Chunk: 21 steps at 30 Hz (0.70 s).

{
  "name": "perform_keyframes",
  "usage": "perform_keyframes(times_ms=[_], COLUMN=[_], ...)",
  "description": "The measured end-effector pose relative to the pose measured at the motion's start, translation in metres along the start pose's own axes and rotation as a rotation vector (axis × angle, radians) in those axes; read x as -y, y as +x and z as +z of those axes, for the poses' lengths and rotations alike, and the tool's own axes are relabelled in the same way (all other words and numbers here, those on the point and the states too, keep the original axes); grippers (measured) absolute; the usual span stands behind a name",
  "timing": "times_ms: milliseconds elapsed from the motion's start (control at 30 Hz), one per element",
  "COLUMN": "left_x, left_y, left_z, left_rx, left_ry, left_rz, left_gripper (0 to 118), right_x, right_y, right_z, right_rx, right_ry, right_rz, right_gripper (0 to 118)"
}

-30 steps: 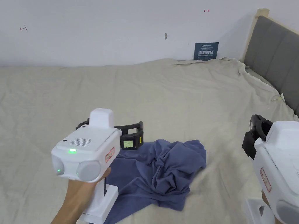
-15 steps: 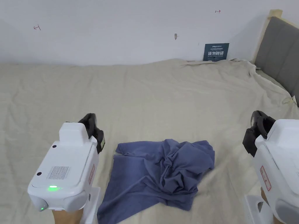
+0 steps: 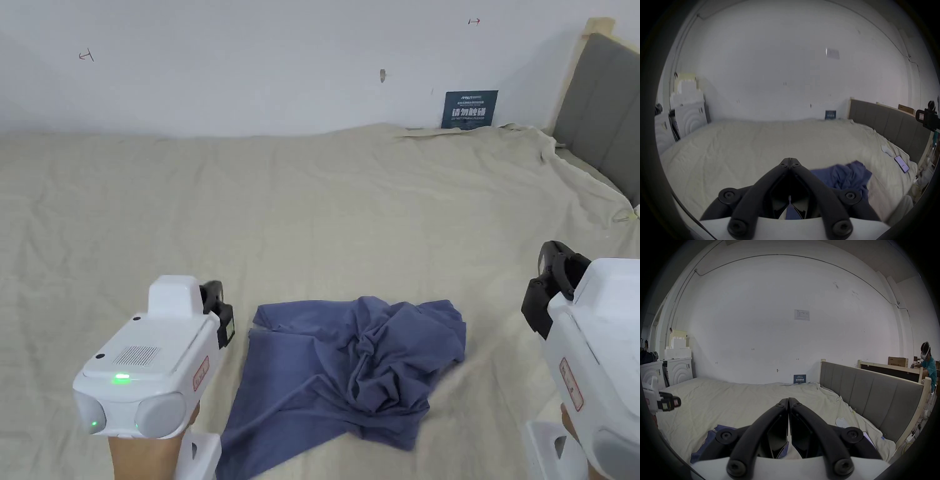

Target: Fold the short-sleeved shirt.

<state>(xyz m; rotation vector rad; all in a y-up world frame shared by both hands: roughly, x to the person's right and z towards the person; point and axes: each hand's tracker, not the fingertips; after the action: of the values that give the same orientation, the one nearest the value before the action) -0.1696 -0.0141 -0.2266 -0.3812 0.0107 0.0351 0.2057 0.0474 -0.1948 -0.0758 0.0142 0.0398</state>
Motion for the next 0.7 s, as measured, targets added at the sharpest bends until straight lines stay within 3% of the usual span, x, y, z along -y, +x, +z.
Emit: perform_keyframes(times_ms=[267,333,400,500,567,700], left_x=[0.056,0.071,0.086,0.101,0.108,0.122], left_y=[-0.002,-0.002,-0.002,-0.002,-0.001,0.001], left_z=[-0.029,-0.036,-0.038,-0.039,-0.039,-0.044], left_rx=[-0.006,-0.002,-0.001,-0.002,-0.006,-0.047], left_ry=[-0.418,-0.523,-0.566,-0.599,-0.618,-0.640], left_rz=[0.058,0.061,0.063,0.065,0.050,0.030], left_gripper=[0,4,20,73,91,94], right_x=[0.005,0.010,0.013,0.017,0.020,0.024], right_y=[-0.006,-0.005,-0.005,-0.005,-0.005,-0.005], right_z=[-0.003,-0.005,-0.006,-0.008,-0.009,-0.010], right_rx=[-0.006,-0.005,-0.007,-0.013,-0.017,-0.018], right_ry=[-0.031,-0.040,-0.051,-0.069,-0.081,-0.099], right_rz=[0.012,0.013,0.013,0.019,0.025,0.031], right_gripper=[0,0,0,0,0,0])
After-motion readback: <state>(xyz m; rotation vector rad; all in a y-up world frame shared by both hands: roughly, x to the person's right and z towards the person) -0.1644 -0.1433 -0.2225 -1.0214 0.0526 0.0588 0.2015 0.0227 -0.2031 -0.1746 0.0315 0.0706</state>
